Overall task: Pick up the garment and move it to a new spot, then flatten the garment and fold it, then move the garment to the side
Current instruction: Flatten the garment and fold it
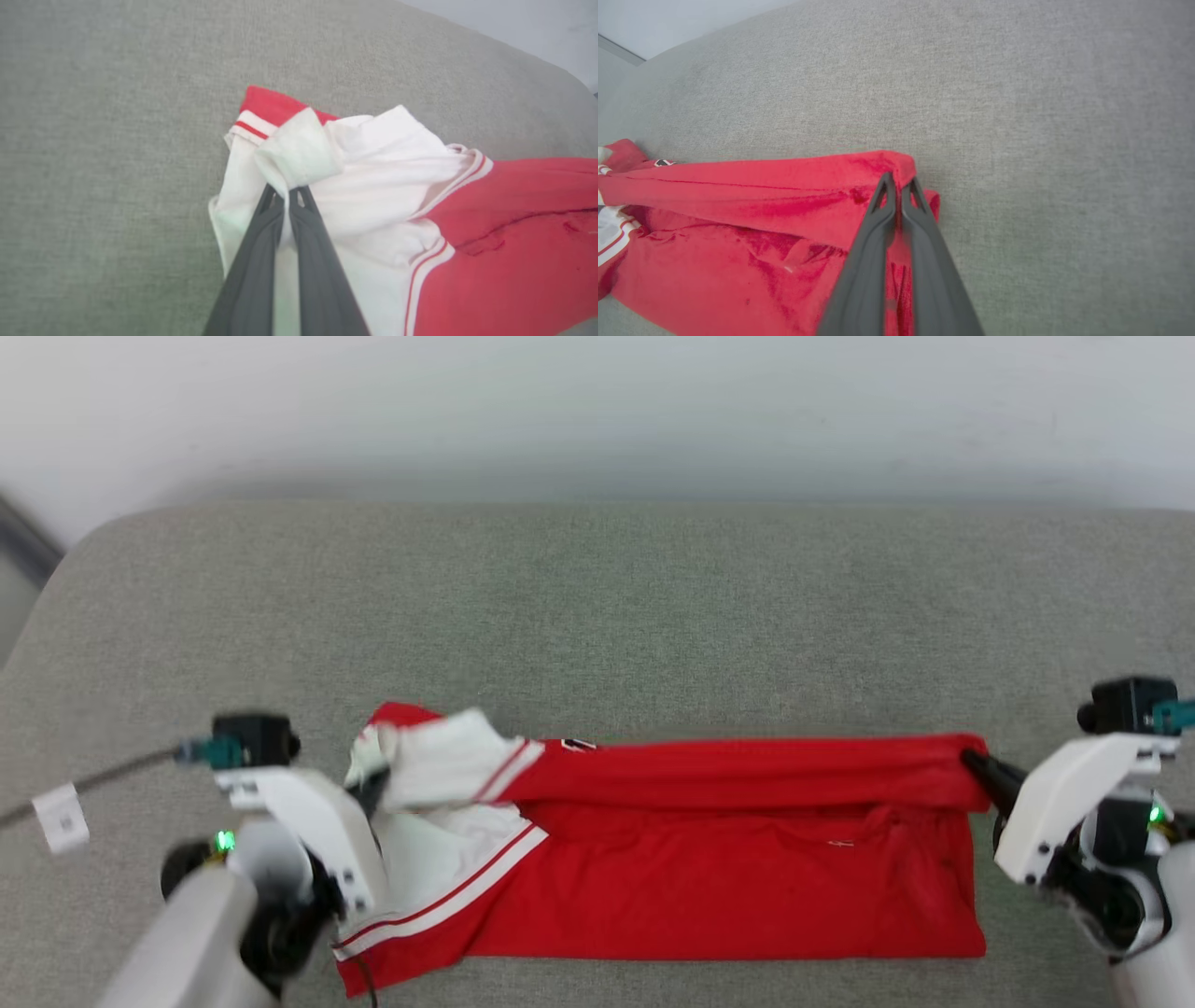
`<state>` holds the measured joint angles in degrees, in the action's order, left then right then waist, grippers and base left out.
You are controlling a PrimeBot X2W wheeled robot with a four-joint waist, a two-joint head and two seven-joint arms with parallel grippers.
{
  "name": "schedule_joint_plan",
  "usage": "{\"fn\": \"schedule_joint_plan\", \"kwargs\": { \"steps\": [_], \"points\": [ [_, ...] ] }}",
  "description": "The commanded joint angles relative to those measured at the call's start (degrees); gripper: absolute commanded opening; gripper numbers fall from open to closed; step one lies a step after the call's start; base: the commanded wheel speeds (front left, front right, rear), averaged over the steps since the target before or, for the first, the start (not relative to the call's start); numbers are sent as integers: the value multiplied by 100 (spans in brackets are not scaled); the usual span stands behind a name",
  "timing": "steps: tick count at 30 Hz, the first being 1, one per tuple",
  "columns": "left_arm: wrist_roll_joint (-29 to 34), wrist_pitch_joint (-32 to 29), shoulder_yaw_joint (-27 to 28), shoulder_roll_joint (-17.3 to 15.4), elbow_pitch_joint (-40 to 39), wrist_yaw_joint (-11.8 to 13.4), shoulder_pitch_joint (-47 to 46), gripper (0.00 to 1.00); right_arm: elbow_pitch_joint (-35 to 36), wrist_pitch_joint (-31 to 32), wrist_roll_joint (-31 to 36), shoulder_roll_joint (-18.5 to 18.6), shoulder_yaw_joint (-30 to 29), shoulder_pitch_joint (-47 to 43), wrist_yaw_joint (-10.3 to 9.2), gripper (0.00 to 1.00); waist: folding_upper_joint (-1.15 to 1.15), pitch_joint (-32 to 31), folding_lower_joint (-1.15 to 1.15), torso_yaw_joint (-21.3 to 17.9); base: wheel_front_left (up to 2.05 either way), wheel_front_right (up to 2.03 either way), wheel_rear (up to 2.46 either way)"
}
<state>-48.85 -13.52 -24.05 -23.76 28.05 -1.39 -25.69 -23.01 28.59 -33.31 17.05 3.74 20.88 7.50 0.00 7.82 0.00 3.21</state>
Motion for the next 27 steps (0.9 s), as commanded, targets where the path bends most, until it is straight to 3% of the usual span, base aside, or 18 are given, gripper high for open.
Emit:
{"fn": "schedule_joint_plan", "kwargs": {
  "steps": [1,6,7,8,9,10,19,27],
  "points": [
    [-21,45,-33,1,-156,119,384,0,19,-203,-42,-58,-75,-260,-2,0,0,-55,0,2,0,0,0],
    [-226,22,-79,163,-421,352,1198,0,-43,-707,-76,-203,-140,-785,-1,0,0,-120,0,-20,0,0,0],
    [-261,22,-85,203,-425,382,1327,6,-44,-836,-72,-221,-149,-850,-2,15,0,-138,0,-31,0,0,0],
    [-275,20,-102,235,-427,418,1452,39,-67,-911,-82,-245,-139,-959,-2,48,0,-162,0,-41,0,0,0],
    [-311,56,-85,272,-432,455,1544,90,-78,-989,-79,-266,-108,-1052,-2,100,0,-182,0,-52,0,0,0],
    [-326,100,-74,298,-432,484,1619,100,-65,-1085,-60,-282,-78,-1122,-2,100,0,-209,0,-68,0,0,0],
    [187,1298,83,269,-909,806,1842,100,602,-1538,168,-213,-52,-1740,-2,100,0,-542,0,-211,0,0,0],
    [727,2224,126,296,-1676,1106,1814,100,1539,-591,277,-107,-724,-2048,-2,100,0,-752,0,-268,0,0,0]
  ]
}}
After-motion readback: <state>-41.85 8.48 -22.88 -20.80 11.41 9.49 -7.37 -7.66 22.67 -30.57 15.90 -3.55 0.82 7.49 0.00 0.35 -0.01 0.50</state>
